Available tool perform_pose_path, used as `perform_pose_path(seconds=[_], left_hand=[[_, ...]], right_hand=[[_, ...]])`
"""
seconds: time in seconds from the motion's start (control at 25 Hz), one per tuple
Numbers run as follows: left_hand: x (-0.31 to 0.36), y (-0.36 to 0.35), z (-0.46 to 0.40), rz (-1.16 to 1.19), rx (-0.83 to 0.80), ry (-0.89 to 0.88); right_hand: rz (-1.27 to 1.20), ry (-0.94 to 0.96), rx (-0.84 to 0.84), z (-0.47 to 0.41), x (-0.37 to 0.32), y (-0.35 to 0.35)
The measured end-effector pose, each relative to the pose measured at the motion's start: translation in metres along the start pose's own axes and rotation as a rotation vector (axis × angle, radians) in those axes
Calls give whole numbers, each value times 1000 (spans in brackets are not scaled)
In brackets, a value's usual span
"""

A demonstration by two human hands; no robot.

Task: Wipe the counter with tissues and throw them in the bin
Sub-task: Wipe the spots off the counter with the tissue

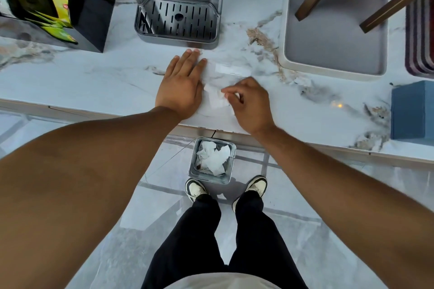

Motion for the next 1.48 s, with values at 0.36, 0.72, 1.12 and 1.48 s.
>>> perform_pose_path(seconds=[0.36,0.72,1.12,1.48], left_hand=[[0,-2,2,1,-8,0],[1,-2,-1,-20,8,-1],[0,-2,-1,-23,31,-12],[0,-2,0,-11,3,-5]], right_hand=[[-54,-120,-72,75,4,17],[84,-738,595,3,100,136],[151,-258,269,2,38,63],[-7,-58,-175,116,5,6]])
Point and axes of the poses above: each hand's wrist, its own z-axis away from the middle knuckle, its own y-axis out of the back of the hand, x = y × z, the point moved 8 cm from there along -z, towards the middle knuckle, and after that the axes turned 7 degrees about -y, right-handed, at the moved point
